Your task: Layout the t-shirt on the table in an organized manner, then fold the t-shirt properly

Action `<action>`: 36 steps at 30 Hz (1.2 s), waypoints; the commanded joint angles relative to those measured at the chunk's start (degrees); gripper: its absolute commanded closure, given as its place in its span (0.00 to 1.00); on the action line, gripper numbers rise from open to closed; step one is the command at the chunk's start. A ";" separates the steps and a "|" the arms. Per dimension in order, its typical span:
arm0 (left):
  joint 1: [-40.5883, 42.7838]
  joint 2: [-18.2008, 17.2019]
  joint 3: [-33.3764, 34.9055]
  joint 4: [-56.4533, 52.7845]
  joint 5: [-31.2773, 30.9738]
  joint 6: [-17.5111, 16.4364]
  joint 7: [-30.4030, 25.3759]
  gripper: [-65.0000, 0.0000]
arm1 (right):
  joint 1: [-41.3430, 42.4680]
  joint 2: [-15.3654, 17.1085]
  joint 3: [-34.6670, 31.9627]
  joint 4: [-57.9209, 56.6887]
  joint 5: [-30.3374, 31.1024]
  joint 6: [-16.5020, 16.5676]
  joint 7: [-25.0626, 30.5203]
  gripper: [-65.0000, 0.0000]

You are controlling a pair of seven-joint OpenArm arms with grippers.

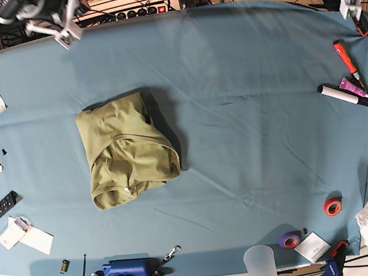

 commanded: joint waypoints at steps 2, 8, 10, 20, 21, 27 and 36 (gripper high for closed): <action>2.93 -0.59 -0.39 0.87 -0.02 -0.02 -0.37 1.00 | -3.06 0.35 2.58 1.03 0.72 0.74 0.29 1.00; 8.55 2.43 -0.39 0.76 0.02 -0.04 -3.96 1.00 | -8.04 0.57 4.92 0.39 0.07 2.12 0.29 1.00; 9.16 4.02 -0.39 0.52 0.02 -0.09 -5.18 1.00 | -8.13 0.57 4.92 -0.79 -0.66 2.12 0.29 1.00; 7.48 6.21 -0.37 -12.17 -0.44 -5.92 -10.95 1.00 | -4.09 5.01 4.92 -21.77 -3.82 2.14 3.74 1.00; 6.84 6.21 -0.37 -14.36 -0.46 -6.05 -10.95 1.00 | -3.04 5.14 4.92 -24.57 -4.83 2.14 3.76 1.00; 0.92 6.21 -0.37 -29.92 -0.44 -6.10 -12.66 1.00 | 3.17 5.46 4.87 -40.35 -6.99 2.48 3.87 1.00; -7.23 7.10 -0.35 -51.28 0.92 -13.49 -20.06 1.00 | 9.46 9.05 4.44 -54.69 -6.80 2.48 6.10 1.00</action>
